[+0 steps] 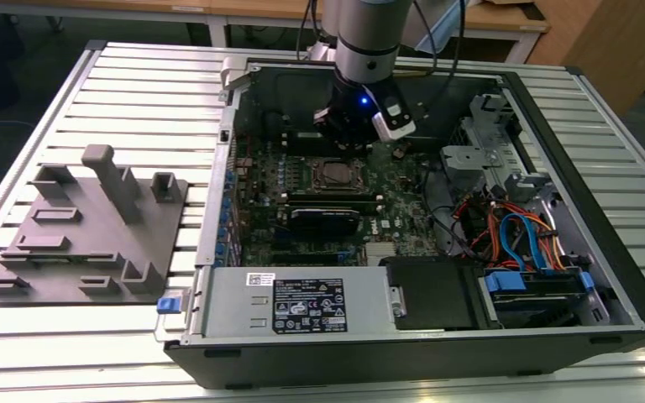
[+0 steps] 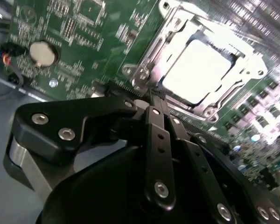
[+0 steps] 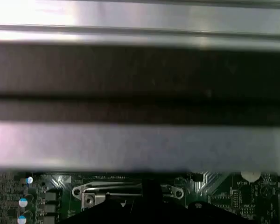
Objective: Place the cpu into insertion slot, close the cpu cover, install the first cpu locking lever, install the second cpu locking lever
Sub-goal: 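Install the first cpu locking lever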
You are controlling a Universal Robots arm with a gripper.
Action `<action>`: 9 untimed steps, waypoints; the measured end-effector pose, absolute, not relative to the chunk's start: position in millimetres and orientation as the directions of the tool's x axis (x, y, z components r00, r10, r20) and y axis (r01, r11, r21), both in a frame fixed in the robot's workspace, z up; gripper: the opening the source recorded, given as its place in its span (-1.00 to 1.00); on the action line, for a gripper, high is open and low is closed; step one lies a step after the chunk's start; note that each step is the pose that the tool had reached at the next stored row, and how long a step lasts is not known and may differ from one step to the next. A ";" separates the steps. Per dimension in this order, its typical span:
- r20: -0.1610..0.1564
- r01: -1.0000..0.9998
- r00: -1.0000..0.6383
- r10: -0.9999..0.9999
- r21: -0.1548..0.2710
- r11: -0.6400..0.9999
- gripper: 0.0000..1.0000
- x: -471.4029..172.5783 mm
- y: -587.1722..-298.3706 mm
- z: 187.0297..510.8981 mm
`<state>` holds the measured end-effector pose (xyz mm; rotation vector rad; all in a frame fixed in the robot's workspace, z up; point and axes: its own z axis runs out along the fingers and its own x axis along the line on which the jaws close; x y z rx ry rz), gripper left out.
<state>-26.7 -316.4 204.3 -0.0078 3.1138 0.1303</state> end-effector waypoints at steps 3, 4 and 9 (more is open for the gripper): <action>-0.025 -0.006 -1.000 -0.004 0.083 0.996 -0.79 -26.7 -316.6 204.3; -0.025 -0.006 -1.000 -0.004 0.083 0.997 -0.79 -26.7 -316.6 204.4; -0.025 -0.006 -1.000 -0.004 0.083 0.997 -0.79 -26.7 -316.7 204.4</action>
